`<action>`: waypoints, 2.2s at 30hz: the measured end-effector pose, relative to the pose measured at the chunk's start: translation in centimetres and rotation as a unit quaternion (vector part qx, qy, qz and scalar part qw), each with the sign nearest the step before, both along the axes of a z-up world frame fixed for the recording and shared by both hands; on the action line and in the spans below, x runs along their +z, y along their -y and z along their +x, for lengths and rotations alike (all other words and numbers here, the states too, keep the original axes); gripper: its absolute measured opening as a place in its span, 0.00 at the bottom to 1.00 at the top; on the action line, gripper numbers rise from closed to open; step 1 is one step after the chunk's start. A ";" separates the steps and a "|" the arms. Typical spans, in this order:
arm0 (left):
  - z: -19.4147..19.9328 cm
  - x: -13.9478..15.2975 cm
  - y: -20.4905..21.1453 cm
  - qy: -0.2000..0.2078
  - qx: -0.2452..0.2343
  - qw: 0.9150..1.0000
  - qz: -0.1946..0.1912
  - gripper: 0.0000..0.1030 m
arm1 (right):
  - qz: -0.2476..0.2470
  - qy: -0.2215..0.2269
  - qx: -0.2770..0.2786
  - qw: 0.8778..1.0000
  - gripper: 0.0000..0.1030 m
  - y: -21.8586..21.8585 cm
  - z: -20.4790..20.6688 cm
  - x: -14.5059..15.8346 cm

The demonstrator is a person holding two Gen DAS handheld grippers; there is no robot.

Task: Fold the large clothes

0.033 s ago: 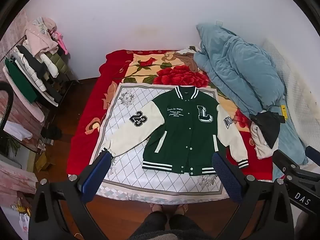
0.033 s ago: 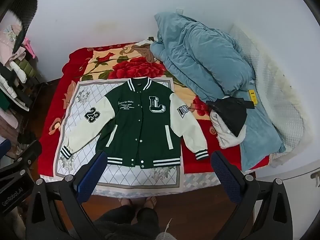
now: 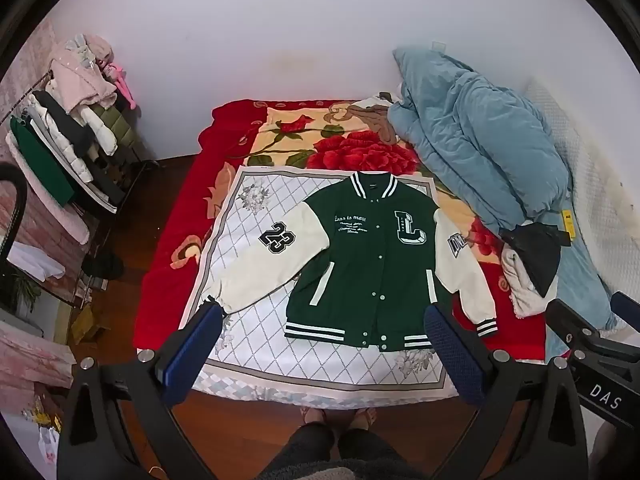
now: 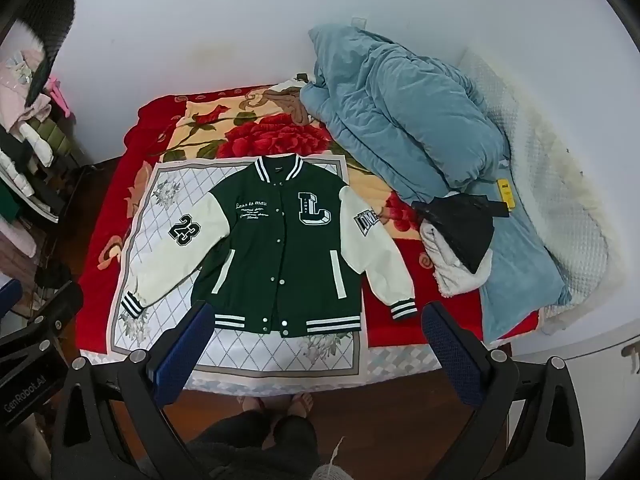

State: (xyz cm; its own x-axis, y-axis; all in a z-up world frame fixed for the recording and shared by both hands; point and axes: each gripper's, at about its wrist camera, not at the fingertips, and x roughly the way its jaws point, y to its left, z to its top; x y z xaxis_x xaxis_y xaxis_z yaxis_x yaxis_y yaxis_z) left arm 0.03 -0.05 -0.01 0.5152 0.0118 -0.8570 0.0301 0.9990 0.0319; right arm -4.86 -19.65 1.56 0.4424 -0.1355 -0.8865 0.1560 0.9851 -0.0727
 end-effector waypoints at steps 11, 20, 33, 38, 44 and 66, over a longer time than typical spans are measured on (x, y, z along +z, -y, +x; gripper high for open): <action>-0.1 -0.6 0.0 0.001 0.000 1.000 -0.003 1.00 | 0.007 0.005 0.004 1.000 1.00 0.4 0.1 0.2; 0.0 -0.7 0.0 0.002 0.002 1.000 0.000 1.00 | 0.004 -0.001 0.000 1.000 1.00 0.3 0.3 0.4; -0.1 -0.7 0.2 0.003 0.003 1.000 -0.005 1.00 | 0.001 0.001 0.001 1.000 1.00 0.0 0.1 0.3; -0.1 -0.6 0.2 0.003 0.003 1.000 -0.005 1.00 | 0.000 0.003 0.001 1.000 1.00 0.0 0.1 0.3; 0.0 -0.5 0.1 0.004 0.003 1.000 -0.005 1.00 | 0.000 0.002 0.001 1.000 1.00 -0.1 0.2 0.6; 0.0 -0.3 0.1 0.004 0.002 1.000 -0.006 1.00 | 0.000 0.004 0.003 1.000 1.00 -0.4 0.2 0.9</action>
